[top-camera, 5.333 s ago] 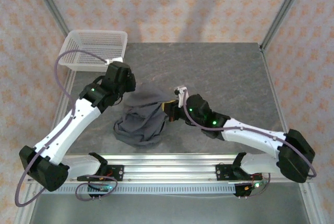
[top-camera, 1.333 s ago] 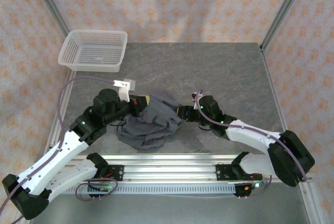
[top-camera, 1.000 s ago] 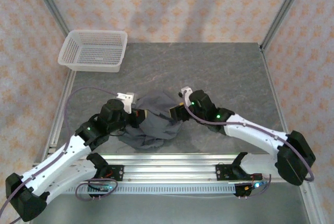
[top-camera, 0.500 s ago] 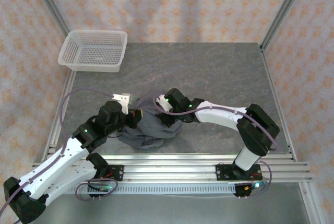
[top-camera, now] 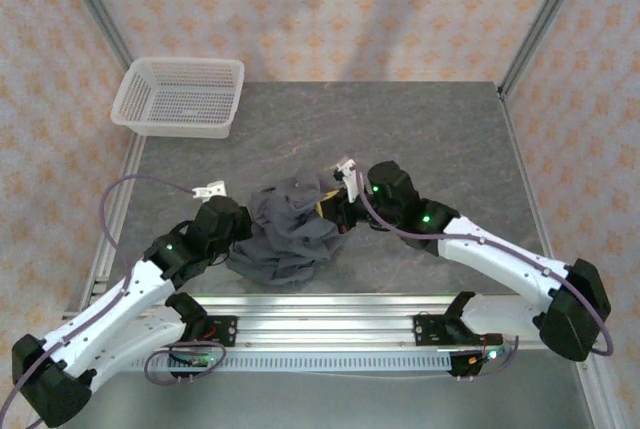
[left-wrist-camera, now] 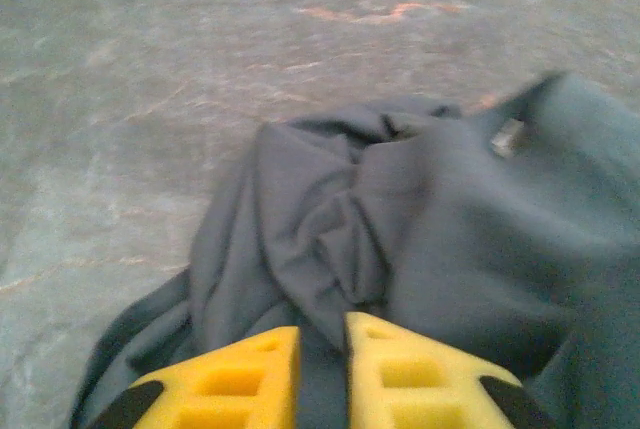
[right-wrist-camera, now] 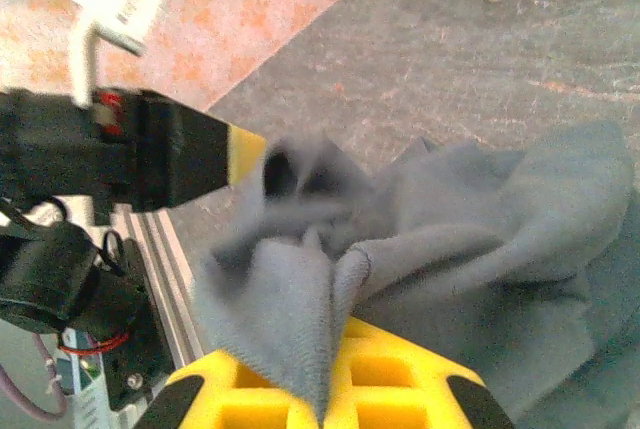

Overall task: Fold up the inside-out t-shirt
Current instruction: Turn the T-shirt inside out at the center of the table.

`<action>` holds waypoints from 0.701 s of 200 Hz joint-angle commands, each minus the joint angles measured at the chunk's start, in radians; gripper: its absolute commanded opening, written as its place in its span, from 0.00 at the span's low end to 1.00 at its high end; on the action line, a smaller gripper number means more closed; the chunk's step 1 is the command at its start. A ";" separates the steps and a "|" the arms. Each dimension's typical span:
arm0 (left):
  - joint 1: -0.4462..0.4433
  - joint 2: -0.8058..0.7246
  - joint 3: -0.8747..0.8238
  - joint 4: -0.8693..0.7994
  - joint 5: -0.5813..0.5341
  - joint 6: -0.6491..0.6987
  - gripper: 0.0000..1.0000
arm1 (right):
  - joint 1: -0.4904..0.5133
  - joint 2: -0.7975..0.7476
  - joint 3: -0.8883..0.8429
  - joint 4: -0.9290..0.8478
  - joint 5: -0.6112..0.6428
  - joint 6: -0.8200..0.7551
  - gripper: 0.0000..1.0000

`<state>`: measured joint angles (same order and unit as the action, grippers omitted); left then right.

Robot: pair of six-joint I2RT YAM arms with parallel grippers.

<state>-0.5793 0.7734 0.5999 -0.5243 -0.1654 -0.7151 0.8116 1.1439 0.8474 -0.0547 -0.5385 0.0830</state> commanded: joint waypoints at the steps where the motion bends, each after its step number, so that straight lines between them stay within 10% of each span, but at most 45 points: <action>1: 0.012 0.002 0.008 -0.036 -0.068 -0.017 0.36 | -0.012 -0.031 -0.016 0.049 -0.026 0.059 0.00; 28: 0.012 -0.054 0.060 -0.062 -0.057 0.031 0.53 | -0.015 -0.034 -0.025 0.067 -0.001 0.079 0.00; 65: -0.016 -0.011 0.100 0.190 0.460 0.160 0.59 | -0.016 -0.011 -0.022 0.074 0.014 0.090 0.00; 97: -0.056 0.108 0.193 0.087 0.331 0.098 0.58 | -0.016 0.003 -0.018 0.075 0.011 0.097 0.00; 140: -0.056 0.221 0.224 0.140 0.449 0.090 0.61 | -0.016 0.006 -0.017 0.046 0.012 0.093 0.00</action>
<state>-0.6350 0.9363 0.7742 -0.4076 0.2089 -0.6281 0.7994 1.1542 0.8330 -0.0189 -0.5350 0.1692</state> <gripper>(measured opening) 0.625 0.041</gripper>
